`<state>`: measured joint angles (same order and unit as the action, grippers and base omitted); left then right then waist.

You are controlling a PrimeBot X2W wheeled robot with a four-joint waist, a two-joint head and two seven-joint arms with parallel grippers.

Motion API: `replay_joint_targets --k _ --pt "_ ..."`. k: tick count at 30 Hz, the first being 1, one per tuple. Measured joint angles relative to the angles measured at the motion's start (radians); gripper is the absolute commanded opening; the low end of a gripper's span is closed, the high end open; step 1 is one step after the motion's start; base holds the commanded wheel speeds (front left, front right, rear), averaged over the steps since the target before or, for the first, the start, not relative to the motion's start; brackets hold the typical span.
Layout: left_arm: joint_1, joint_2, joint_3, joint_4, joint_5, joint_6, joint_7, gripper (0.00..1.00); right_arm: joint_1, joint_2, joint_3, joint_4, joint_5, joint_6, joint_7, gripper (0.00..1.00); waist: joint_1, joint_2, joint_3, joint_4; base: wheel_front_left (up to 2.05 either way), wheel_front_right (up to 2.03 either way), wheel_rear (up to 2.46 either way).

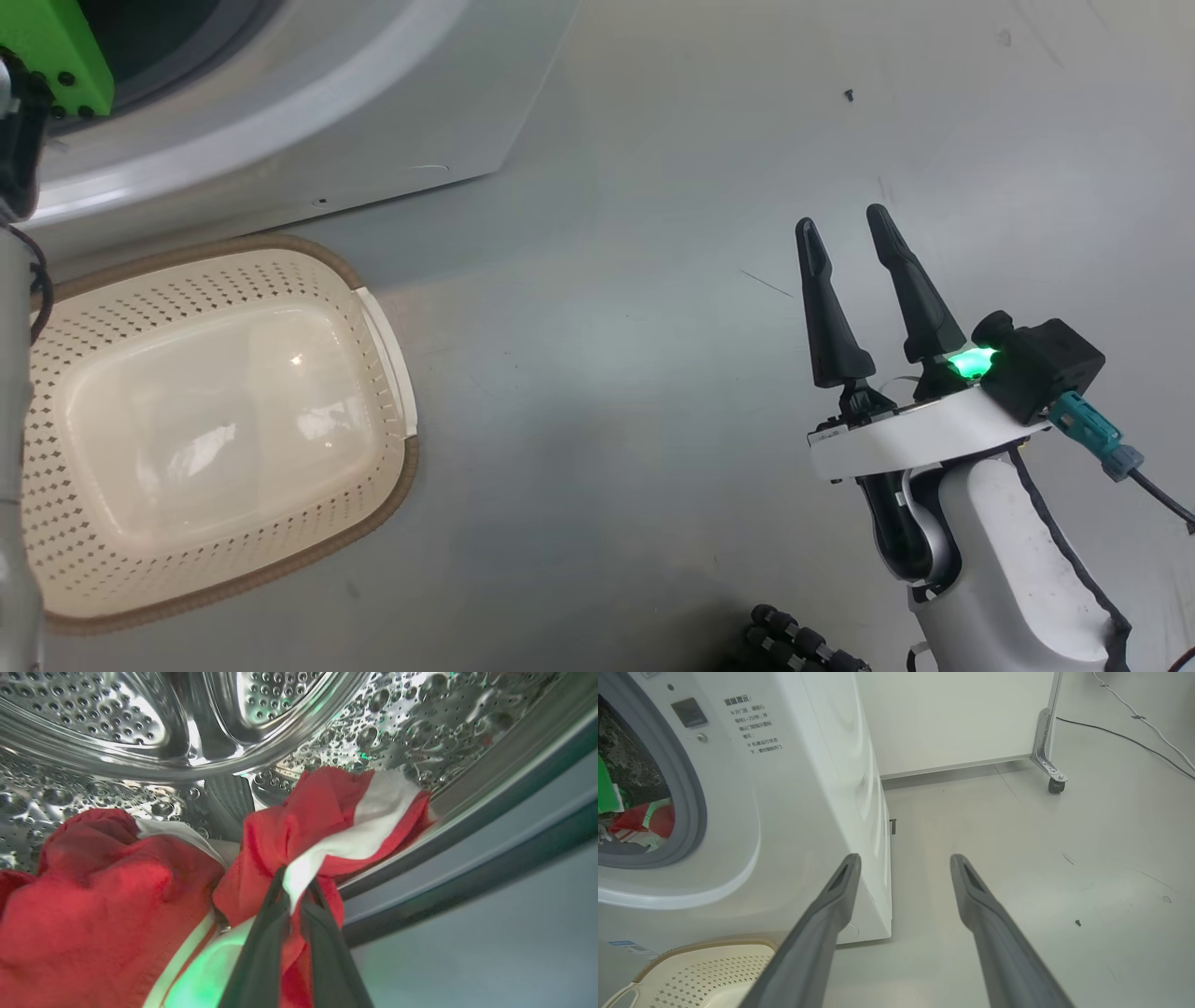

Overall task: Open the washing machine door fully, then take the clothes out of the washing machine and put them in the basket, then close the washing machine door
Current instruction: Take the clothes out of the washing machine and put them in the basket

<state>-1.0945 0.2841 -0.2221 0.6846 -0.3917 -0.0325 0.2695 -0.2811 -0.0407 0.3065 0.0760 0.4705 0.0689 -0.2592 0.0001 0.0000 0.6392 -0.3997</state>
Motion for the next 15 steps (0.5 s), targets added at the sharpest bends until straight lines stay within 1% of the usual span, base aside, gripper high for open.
replay_joint_targets --k 3,8,15 --pt "0.011 -0.017 0.001 0.000 0.006 0.003 -0.048 0.00 0.000 0.000 -0.007 0.006 -0.017 0.000 0.000 1.00 0.0000 0.0000 -0.012 0.014 0.00 0.00 0.00" --pt "0.055 -0.036 0.006 -0.002 0.008 0.019 -0.136 0.00 0.003 0.000 -0.012 0.015 -0.041 0.000 0.000 1.00 0.0000 0.0000 -0.040 0.037 0.00 0.00 0.00" --pt "0.134 -0.087 0.011 -0.021 0.014 0.036 -0.277 0.00 0.017 -0.001 -0.021 0.034 -0.071 0.005 0.000 1.00 0.0000 0.0000 -0.089 0.070 0.00 0.00 0.00"
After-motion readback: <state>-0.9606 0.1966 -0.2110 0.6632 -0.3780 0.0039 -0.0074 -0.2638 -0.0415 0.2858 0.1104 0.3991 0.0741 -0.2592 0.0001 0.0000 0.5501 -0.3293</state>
